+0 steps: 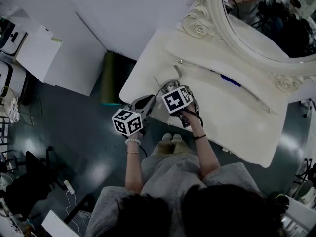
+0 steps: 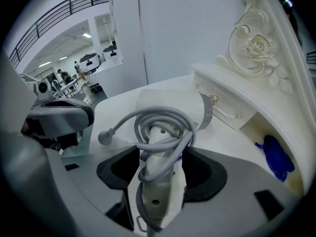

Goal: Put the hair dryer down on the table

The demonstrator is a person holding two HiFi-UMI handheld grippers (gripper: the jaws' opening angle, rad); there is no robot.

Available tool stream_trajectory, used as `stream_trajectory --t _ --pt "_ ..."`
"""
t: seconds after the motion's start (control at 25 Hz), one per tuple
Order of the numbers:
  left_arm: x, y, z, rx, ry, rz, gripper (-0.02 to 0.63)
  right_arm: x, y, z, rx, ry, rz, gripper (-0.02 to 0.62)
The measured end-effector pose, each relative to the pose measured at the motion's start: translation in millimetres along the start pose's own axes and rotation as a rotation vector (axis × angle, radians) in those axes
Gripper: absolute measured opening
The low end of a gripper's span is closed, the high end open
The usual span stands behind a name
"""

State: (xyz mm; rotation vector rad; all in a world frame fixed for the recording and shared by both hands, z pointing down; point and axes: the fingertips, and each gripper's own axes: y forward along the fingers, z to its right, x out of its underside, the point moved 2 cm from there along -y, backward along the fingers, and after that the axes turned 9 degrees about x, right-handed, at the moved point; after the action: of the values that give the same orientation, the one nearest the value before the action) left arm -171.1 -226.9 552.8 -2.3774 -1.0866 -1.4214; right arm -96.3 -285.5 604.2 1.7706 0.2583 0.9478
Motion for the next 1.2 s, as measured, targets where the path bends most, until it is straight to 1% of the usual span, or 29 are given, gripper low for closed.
stream_trajectory --t 0.08,0.2,0.4,0.56,0.76,0.84,1.08,1.2 --pt "0 2 2 0.006 0.003 -0.002 0.005 -1 -4 1 0.001 -0.001 0.036 0.252" --pt "-1 3 4 0.014 0.011 -0.006 0.005 -2 -14 4 0.005 0.018 0.097 0.252" --pt "-2 2 9 0.02 0.028 -0.008 0.005 -1 -26 8 -0.003 0.081 0.184 0.252" --pt "-1 0 15 0.024 0.047 -0.003 0.005 3 -39 16 0.008 0.132 0.238 0.252" --pt "-1 1 29 0.044 0.077 0.007 0.005 1 -61 18 -0.045 0.197 0.319 0.243" --pt "-2 2 36 0.058 0.09 0.01 0.005 1 -71 19 -0.065 0.227 0.353 0.212" --pt "-15 4 62 0.103 0.153 0.031 0.005 -4 -102 26 -0.09 0.293 0.446 0.072" --pt "-24 5 77 0.131 0.19 0.043 0.005 -8 -121 30 -0.114 0.322 0.507 0.02"
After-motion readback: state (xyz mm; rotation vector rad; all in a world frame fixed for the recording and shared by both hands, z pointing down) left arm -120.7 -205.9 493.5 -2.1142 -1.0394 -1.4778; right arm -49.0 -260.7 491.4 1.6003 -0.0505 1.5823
